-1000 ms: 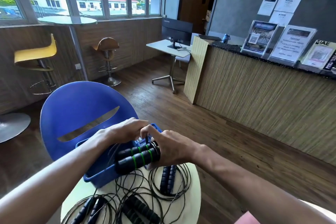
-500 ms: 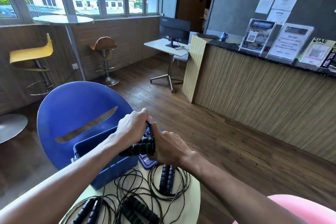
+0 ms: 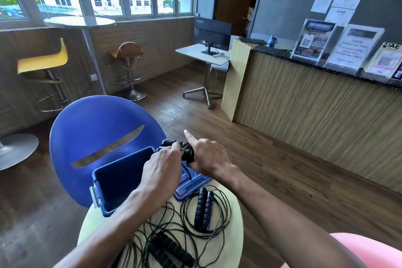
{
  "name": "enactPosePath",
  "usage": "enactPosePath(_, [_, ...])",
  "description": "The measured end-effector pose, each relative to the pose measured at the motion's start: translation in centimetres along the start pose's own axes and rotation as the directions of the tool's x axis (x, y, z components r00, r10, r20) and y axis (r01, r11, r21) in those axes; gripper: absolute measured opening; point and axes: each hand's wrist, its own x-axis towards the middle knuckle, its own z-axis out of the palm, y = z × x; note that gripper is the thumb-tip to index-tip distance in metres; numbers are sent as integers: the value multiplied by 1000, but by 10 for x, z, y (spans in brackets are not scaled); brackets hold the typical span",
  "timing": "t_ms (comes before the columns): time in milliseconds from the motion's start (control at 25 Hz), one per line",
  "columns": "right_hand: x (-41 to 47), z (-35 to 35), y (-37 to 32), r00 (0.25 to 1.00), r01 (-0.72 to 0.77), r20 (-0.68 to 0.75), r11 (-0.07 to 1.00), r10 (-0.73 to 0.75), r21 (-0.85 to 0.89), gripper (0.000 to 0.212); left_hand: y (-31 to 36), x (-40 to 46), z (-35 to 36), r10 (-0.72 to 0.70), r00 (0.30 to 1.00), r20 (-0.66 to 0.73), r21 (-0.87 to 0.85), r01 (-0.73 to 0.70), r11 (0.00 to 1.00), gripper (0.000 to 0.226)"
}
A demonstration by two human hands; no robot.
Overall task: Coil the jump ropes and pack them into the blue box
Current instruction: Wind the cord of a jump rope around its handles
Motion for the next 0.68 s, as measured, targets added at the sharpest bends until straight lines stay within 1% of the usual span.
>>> enactPosePath(40, [0,1,-2,1000,-1,6,1000,1,-1,88,-1,-1,-2,-5,1000,-8,3,5,1000,3])
enactPosePath(120, [2,1,-4,1000,2,5,1000,-2,8,87,2,-5,-5,-14,1000,4,77,14,997,8])
enactPosePath(200, [4,-1,-9,1000,-1,-7,1000,1,30,86,9,-12,-7,-23,1000,16,153,20,988,18])
enactPosePath(280, [9,-4,-12,999,-21,-29,999,22,49,89,14,-20,-5,4,1000,-7,225,-3,974,29])
enactPosePath(360, [13,-5,-12,998,-47,-35,998,48,46,84,15,-26,-1,50,998,-26,254,-42,966,42])
enactPosePath(400, [15,-5,-11,998,-45,-39,998,47,48,77,13,-29,4,83,995,-55,246,-67,967,45])
enactPosePath(440, [14,-3,-9,998,-35,-52,998,38,56,66,10,-32,11,81,995,-62,215,-66,974,43])
enactPosePath(480, [12,-1,-8,997,-27,-68,998,31,60,55,7,-35,17,59,993,-105,113,-47,992,36])
enactPosePath(520, [10,0,-6,997,-23,-76,998,28,59,49,4,-35,22,-3,995,-100,-51,-2,999,24])
enactPosePath(560, [9,0,-4,997,-22,-74,998,26,55,46,1,-33,28,-72,997,-27,-272,62,960,14])
enactPosePath(600, [9,0,-3,997,-17,-69,998,21,55,45,-3,-29,30,-135,981,143,-530,191,826,22])
enactPosePath(640, [9,0,-2,998,-13,-61,998,17,63,44,-9,-22,32,-130,933,335,-705,340,622,39])
enactPosePath(680, [7,-1,-2,998,-6,-60,997,11,82,43,-14,-15,28,-55,860,508,-769,481,421,54])
